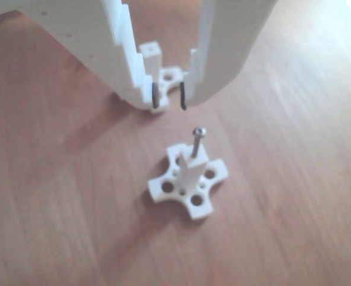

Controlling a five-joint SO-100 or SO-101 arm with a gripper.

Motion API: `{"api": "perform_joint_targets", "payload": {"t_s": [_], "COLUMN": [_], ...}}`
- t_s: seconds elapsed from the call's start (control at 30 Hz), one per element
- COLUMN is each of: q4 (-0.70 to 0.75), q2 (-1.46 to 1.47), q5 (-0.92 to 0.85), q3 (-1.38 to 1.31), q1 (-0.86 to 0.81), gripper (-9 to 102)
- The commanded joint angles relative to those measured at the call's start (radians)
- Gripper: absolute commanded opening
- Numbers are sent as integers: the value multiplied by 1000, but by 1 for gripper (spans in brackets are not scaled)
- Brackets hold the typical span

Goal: Grab the screw and set it in the hole.

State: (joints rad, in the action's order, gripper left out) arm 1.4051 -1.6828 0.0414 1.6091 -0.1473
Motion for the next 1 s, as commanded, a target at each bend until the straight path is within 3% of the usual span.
{"api": "perform_joint_targets", "payload": {"t_s": [0.0,0.97], "q4": [-6,15], "q2": [-3,104], "q5": [-3,-9], "q3": [-110,-166], "q1": [8,-8], "gripper": [6,8]}}
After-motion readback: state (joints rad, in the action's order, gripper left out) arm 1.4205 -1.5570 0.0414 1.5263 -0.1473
